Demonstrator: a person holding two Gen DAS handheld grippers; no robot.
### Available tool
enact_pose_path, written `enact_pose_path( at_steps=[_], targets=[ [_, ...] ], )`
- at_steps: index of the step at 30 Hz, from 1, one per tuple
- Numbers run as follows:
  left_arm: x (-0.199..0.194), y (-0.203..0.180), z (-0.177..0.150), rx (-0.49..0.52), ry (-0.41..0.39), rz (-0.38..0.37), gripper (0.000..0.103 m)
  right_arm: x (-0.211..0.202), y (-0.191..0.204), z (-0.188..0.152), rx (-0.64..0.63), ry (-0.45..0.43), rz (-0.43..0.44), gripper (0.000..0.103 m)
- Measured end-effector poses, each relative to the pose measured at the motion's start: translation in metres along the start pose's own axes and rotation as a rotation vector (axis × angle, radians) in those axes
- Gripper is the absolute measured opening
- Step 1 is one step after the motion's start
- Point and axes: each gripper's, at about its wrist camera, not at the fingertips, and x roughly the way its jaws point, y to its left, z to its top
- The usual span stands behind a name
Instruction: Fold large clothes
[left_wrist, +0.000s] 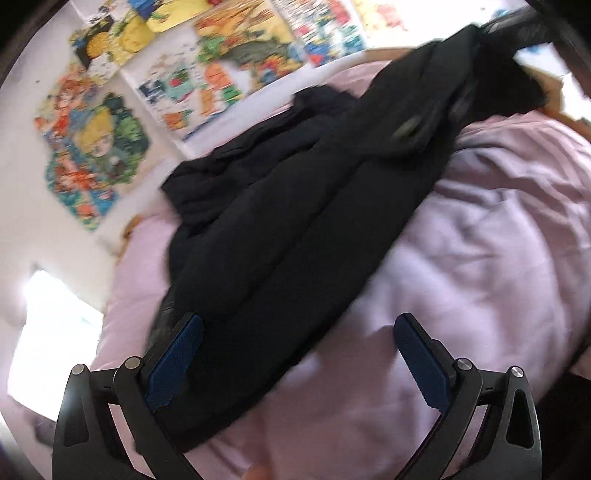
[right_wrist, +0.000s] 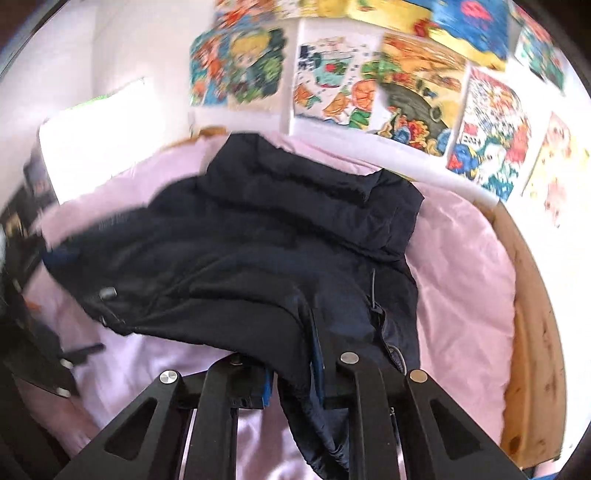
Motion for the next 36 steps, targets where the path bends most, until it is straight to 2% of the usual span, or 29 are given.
enact_pose_path(
  at_steps=[6,13,15,18,20,21,23,25,29,36],
  targets=[
    [0.01,0.04,0.001,-0.157,0.048,0.111,0.1,-0.004,-0.001,0.009,0.051,-0.004,0.014,0.016],
    [-0.006,0.074,0.004,-0.243,0.013,0.264,0.097,-0.006,-0.01,0.002,0.06,-0.017,0.003,0.016],
    [-0.015,0.079,0.002,-0.275,0.005,0.267,0.093,-0.007,-0.011,0.002,0.059,-0.023,0.001,0.016],
    [-0.026,0.085,-0.004,-0.34,-0.006,0.222,0.073,-0.008,-0.011,0.001,0.048,-0.03,0.002,0.016],
    [-0.035,0.088,-0.008,-0.366,-0.032,0.193,0.047,-0.009,-0.01,0.001,0.034,-0.037,0.002,0.016],
    [-0.039,0.088,-0.007,-0.371,-0.039,0.2,0.038,-0.01,-0.009,0.0,0.028,-0.04,-0.001,0.016],
    [-0.042,0.091,-0.006,-0.385,-0.048,0.176,0.028,-0.01,-0.008,0.0,0.02,-0.043,-0.011,0.015],
    [-0.043,0.09,-0.003,-0.379,-0.055,0.155,0.022,-0.01,-0.009,-0.001,0.019,-0.044,-0.013,0.015],
    [-0.05,0.084,0.002,-0.335,-0.096,0.181,0.014,-0.011,-0.006,-0.003,0.004,-0.041,-0.025,0.015],
    [-0.088,0.079,-0.001,-0.358,-0.196,0.142,0.01,-0.025,-0.006,-0.016,-0.006,-0.022,-0.048,0.012]
  ],
)
